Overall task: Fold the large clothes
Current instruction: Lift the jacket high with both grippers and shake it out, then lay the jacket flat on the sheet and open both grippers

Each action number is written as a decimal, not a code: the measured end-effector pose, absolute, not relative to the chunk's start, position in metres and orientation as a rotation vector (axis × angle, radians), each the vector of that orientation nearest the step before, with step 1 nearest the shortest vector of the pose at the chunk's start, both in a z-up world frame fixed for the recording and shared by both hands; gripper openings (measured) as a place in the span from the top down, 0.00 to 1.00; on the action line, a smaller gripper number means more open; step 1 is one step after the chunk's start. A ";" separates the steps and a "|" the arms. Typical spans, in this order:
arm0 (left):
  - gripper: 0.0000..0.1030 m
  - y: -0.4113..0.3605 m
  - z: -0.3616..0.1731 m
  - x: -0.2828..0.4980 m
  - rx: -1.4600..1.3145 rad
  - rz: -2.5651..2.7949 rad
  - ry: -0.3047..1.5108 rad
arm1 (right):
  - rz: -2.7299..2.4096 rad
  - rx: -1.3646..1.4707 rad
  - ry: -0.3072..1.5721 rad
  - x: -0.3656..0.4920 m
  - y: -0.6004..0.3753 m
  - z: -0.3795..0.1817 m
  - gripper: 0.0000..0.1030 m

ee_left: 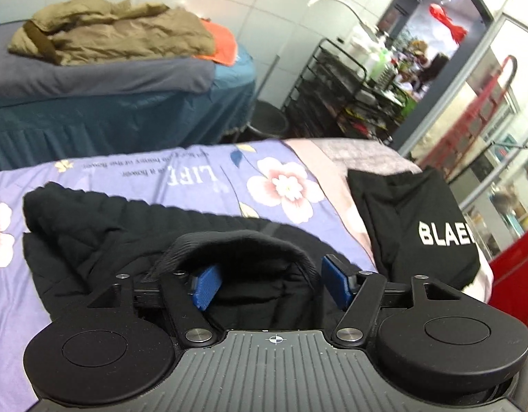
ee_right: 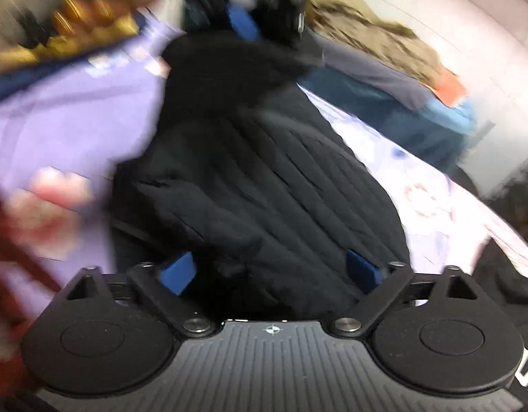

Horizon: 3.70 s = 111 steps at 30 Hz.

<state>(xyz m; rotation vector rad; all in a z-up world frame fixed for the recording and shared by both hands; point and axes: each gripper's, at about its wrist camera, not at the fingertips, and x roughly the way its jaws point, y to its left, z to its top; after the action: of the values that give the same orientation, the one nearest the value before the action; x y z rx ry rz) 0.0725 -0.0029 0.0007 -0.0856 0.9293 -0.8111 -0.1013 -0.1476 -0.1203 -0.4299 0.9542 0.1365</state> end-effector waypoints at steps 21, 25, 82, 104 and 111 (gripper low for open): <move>0.00 0.073 -0.019 0.021 0.552 -1.013 0.905 | -0.344 0.175 0.948 -0.060 -0.314 -0.119 0.79; 0.00 0.059 -0.045 0.023 0.770 -0.968 0.616 | -0.339 0.168 0.963 -0.061 -0.307 -0.118 0.78; 0.58 0.164 0.266 -0.173 -0.045 -0.623 0.289 | 0.556 0.387 0.051 -0.279 -0.314 0.202 0.81; 0.00 0.032 0.041 0.070 0.075 -0.450 0.676 | -0.130 0.435 0.524 -0.015 -0.297 0.058 0.26; 0.00 0.057 -0.025 0.069 0.121 -0.408 0.839 | -0.323 0.374 0.719 -0.044 -0.291 -0.024 0.17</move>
<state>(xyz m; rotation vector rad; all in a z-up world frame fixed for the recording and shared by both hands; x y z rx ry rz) 0.0687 0.0567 -0.0251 0.1213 0.8392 -0.4079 -0.0435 -0.2908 -0.0236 0.3737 0.7189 -0.3229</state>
